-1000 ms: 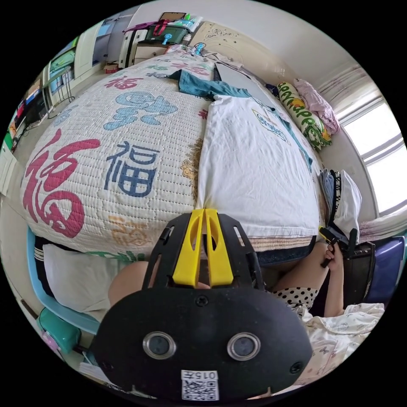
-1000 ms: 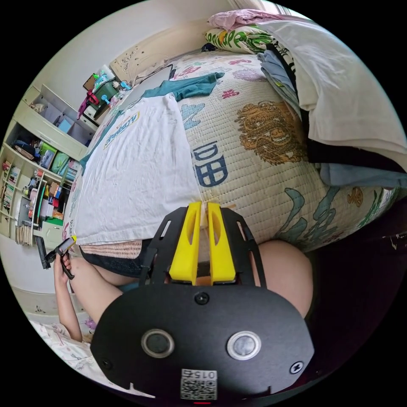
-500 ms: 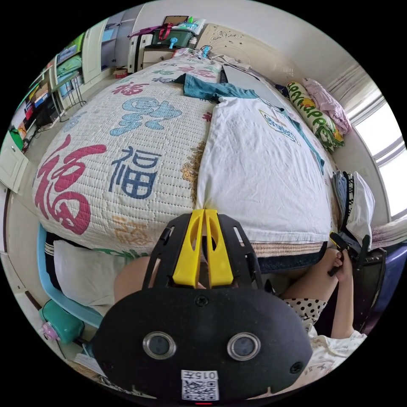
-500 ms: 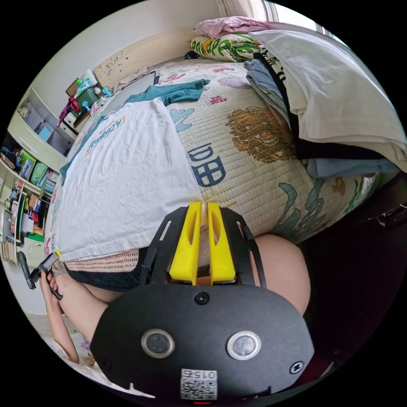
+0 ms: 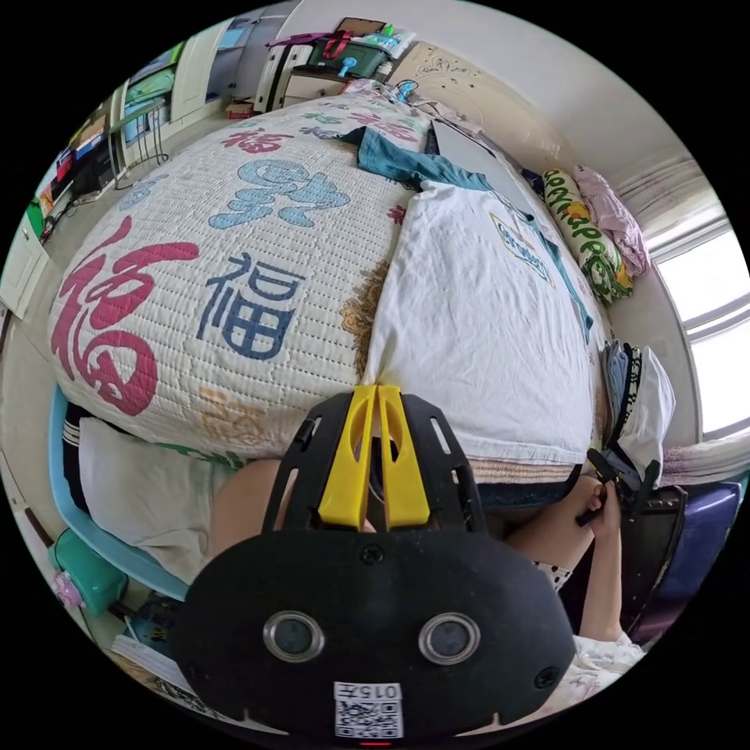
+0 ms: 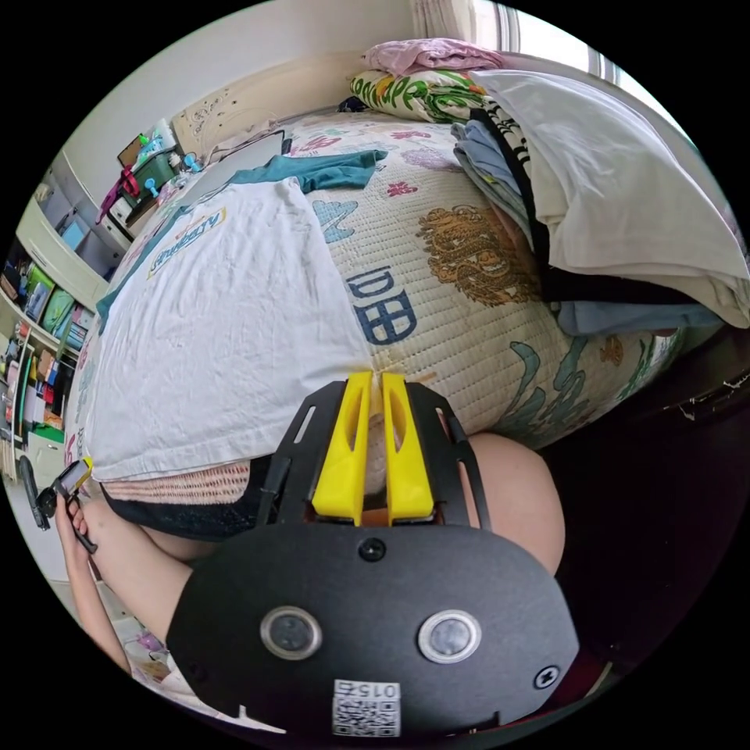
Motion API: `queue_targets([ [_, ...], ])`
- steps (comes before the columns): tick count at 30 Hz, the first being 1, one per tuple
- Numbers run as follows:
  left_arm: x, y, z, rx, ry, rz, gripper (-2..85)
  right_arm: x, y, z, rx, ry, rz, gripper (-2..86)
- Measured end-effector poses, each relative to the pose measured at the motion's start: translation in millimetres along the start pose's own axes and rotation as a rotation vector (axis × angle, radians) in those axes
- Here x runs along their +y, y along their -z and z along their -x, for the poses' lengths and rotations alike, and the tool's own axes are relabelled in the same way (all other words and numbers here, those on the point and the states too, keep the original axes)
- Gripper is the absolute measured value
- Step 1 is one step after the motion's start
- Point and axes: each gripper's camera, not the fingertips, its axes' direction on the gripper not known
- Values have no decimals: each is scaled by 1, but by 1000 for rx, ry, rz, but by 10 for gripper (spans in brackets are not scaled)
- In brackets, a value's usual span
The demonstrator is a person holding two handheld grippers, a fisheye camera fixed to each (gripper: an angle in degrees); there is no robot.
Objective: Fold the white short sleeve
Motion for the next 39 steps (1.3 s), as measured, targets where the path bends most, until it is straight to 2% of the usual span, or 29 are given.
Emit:
queue_targets([
  [4,8,-11,-1,-27,-16,-13,-8,-15,34,-15,-105,-57,15,15],
  [10,14,-29,19,46,10,-5,-9,-41,88,-34,-221,-89,49,2],
  [14,25,-37,21,44,6,-28,-8,-59,135,-53,-183,-168,55,-8],
  [17,32,-41,30,89,8,-41,-8,-77,183,-78,-172,-261,-9,-9],
  [21,38,-42,41,129,44,-10,-8,-120,251,-91,-314,-162,-175,-3],
  [26,34,-23,28,187,47,-94,-6,-212,293,-92,-467,-112,-309,29],
  [30,9,-16,-25,170,-53,-157,-1,-314,285,-68,-505,-98,-305,81],
  [34,-44,-44,-127,159,-261,-161,13,-398,233,-70,-572,-208,-196,72],
  [36,-70,-67,-183,157,-365,-146,24,-417,228,-88,-626,-285,-165,50],
  [39,-116,-130,-315,148,-632,-126,59,-430,236,-113,-735,-344,-184,27],
])
